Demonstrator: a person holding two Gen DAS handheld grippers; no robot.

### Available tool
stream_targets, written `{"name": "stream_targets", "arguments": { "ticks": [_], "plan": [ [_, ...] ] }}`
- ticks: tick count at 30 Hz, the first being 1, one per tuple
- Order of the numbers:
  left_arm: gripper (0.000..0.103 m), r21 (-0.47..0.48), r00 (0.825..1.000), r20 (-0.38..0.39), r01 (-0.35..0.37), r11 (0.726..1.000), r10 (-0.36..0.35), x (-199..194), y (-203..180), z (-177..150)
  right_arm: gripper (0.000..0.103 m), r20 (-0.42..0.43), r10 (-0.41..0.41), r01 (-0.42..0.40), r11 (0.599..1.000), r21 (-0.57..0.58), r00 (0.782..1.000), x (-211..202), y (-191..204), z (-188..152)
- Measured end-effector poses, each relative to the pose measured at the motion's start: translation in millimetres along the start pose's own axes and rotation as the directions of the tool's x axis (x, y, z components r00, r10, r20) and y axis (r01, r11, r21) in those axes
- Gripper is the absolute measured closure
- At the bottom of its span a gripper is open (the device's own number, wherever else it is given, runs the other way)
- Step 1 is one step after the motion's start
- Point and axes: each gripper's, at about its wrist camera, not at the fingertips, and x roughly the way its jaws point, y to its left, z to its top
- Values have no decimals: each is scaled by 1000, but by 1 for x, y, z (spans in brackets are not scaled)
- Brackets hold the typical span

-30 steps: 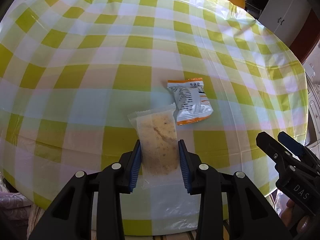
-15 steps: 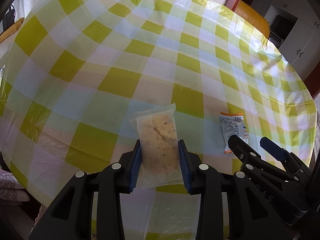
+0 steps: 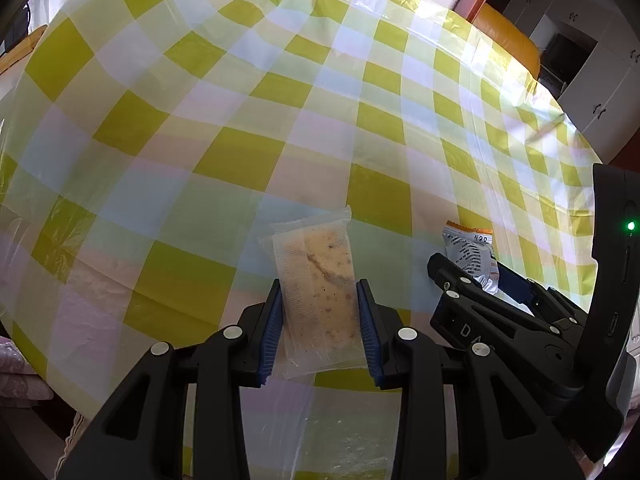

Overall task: Organize snacks
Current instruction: 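Grasp the clear bread bag with the left tool while the right tool grasps the orange-trimmed packet, then carry the bread bag and orange-trimmed packet over the white box with both tools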

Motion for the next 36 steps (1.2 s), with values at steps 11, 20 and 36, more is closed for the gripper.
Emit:
{"name": "stream_targets", "arguments": {
  "ticks": [11,20,36],
  "plan": [
    [68,44,1000,18,4,999,-4,-1,-13,-3,60,16,5,-6,999,39,1000,-9,-18,-9],
    [68,116,999,19,28,993,-30,-11,-40,-12,62,33,-53,48,990,130,998,-40,-67,-37],
    [68,308,985,-56,171,936,-161,-35,-131,-63,62,60,-160,139,955,260,985,-117,-147,-110]
  ]
}}
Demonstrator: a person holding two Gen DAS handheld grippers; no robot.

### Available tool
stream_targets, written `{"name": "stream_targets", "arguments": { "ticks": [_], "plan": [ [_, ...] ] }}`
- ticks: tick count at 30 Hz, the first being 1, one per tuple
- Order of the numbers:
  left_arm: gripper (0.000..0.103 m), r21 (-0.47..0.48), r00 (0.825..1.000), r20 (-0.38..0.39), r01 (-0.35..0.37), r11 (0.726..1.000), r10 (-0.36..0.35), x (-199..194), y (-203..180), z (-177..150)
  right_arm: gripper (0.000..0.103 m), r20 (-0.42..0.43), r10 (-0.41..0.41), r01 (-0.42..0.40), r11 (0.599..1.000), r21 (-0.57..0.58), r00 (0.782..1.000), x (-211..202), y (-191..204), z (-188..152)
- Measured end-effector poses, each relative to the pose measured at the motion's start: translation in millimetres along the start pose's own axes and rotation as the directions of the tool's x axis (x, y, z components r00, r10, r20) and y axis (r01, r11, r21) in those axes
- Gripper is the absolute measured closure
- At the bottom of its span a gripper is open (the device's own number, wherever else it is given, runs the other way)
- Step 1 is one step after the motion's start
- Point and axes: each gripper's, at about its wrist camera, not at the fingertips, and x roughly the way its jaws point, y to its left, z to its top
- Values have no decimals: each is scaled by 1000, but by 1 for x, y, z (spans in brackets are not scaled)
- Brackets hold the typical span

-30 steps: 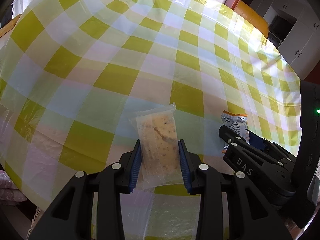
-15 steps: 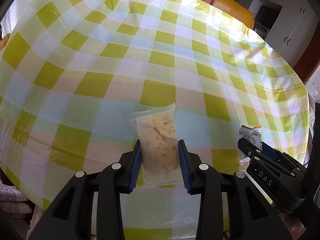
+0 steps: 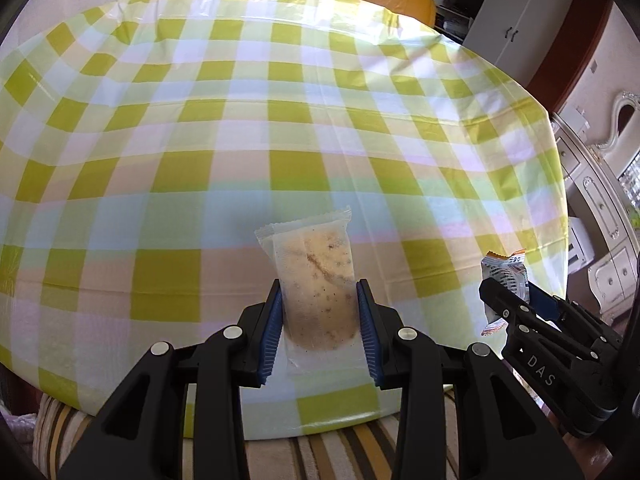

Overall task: Organize snacks
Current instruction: 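Carry the bread bag and orange-trimmed packet over the white box with both tools, then open both tools over the white box to drop the bread bag and packet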

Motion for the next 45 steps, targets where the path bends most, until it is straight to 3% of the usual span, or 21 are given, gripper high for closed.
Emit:
{"name": "stream_targets", "arguments": {
  "ticks": [11,21,31,39,45],
  "plan": [
    [68,124,990,-72,126,984,-118,1,-75,-24,62,3,-97,96,991,94,995,-35,-80,-31],
    [68,218,952,-199,276,936,-235,8,-154,-54,62,-43,-206,211,961,181,978,-56,-156,-76],
    [68,292,911,-322,354,888,-258,25,-223,-87,62,-70,-273,282,922,266,959,-80,-210,-113],
    [68,313,900,-360,365,877,-246,30,-244,-100,61,-84,-295,306,907,289,952,-86,-234,-131],
    [68,296,880,-395,394,870,-264,35,-249,-102,61,-107,-320,337,888,311,941,-91,-244,-138]
  ]
}}
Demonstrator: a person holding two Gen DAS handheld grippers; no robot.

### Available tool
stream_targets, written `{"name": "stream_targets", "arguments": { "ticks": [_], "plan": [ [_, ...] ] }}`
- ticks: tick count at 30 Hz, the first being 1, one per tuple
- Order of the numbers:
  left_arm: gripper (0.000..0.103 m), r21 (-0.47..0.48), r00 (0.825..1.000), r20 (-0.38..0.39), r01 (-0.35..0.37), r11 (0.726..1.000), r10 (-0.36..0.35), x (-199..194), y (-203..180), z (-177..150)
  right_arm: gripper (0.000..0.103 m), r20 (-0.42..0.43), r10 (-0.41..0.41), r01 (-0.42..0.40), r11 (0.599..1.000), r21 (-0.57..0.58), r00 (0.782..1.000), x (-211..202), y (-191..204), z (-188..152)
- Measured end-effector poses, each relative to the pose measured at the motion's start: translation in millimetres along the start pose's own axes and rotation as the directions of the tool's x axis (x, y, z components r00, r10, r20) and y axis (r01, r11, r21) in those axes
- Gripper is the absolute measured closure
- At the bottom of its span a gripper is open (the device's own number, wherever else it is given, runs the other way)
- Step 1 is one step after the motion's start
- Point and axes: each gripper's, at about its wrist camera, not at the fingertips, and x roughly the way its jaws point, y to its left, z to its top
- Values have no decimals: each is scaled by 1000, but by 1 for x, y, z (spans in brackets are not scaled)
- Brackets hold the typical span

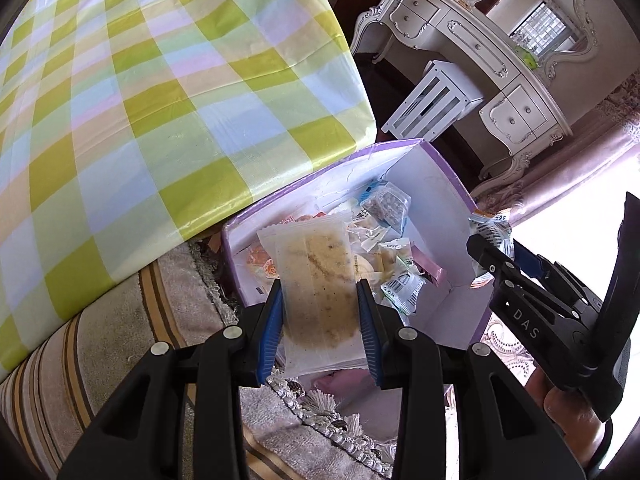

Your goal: Organize snacks

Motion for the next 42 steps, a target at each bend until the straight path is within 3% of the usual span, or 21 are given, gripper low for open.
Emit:
{"name": "stream_targets", "arguments": {
  "ticks": [6,8,10,16,26,37,42],
  "plan": [
    [66,-4,1000,-9,25,1000,-25,2,-1,1,57,-14,-31,31,999,11,999,1,-7,-2],
    [56,-13,1000,-10,27,1000,-27,2,0,0,41,-7,-37,38,999,18,999,-1,-9,-2],
    [40,-23,1000,2,29,999,-29,-2,2,0,34,-1,-41,41,999,16,999,-3,-9,-2],
    [21,-49,999,13,45,998,-44,-22,6,-22,27,-14,-32,32,999,-3,999,-11,-4,-7],
    [13,26,997,57,-44,999,43,-48,-8,-63,27,-57,-12,11,1000,-14,998,-27,4,-33],
    [6,105,990,38,-142,984,138,-36,-22,-65,27,-78,-4,3,1000,-11,997,-28,0,-39],
    [4,87,992,35,-123,989,120,-37,-20,-64,27,-90,2,-3,1000,-8,996,-25,0,-41]
  ]
}}
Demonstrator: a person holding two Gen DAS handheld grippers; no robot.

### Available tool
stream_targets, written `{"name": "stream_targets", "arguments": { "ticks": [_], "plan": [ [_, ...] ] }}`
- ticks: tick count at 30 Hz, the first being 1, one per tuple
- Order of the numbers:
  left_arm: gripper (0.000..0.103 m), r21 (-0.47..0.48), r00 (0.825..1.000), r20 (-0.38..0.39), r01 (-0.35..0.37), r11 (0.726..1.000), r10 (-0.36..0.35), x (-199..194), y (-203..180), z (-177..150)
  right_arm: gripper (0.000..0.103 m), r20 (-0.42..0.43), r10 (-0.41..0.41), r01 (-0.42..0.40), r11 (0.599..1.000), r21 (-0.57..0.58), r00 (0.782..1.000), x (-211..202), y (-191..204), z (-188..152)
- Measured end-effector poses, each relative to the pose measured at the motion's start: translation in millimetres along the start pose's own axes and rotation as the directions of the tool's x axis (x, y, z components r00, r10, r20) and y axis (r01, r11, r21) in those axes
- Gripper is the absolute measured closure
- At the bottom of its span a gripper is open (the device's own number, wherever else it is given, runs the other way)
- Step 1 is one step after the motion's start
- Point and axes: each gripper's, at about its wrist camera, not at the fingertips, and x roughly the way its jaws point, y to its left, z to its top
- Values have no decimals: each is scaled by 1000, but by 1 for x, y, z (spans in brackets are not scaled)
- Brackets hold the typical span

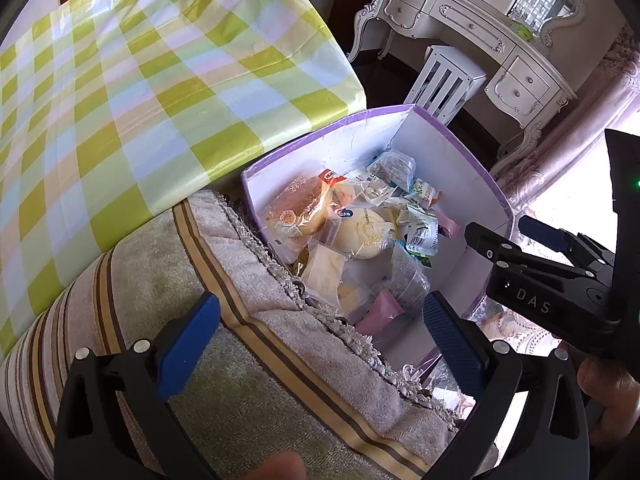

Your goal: Organize snacks

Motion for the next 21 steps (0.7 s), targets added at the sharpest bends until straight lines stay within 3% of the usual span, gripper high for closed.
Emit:
{"name": "stream_targets", "arguments": {
  "ticks": [21],
  "plan": [
    [4,4,1000,-2,-3,1000,3,1,-1,1,27,-15,-5,4,1000,-10,1000,4,1,-1]
  ]
}}
